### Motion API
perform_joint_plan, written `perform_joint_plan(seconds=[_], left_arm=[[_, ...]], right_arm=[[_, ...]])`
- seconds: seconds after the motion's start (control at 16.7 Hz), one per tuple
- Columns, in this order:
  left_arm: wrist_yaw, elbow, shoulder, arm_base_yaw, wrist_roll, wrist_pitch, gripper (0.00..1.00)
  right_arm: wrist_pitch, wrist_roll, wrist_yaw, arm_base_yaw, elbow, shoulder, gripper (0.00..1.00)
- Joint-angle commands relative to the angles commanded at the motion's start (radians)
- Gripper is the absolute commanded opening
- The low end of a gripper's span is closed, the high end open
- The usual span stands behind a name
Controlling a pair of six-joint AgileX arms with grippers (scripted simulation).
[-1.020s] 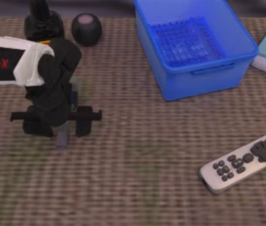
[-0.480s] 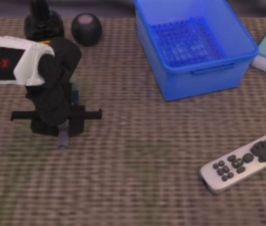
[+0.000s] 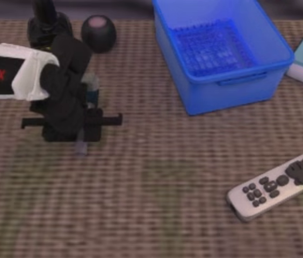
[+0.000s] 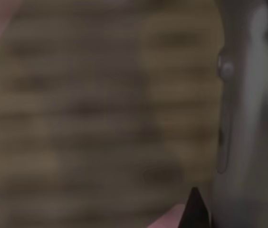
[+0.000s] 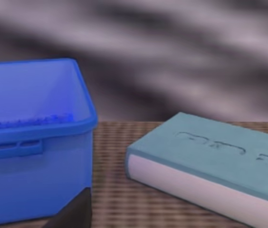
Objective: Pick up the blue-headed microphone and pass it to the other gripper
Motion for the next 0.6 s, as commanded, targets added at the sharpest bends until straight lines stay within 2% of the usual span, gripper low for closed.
perform_joint_plan(seconds=[0.24,0.6], left_arm=[[0.101,-0.067,-0.056,0.009,0.061,0.264,0.00],[0.287,-0.217,-0.173,0.027,0.176,0.777,0.00]], right_arm=[[0.000,0.000,0.000,0.000,0.000,0.000,1.00],[0.000,0.000,0.000,0.000,0.000,0.000,1.00]])
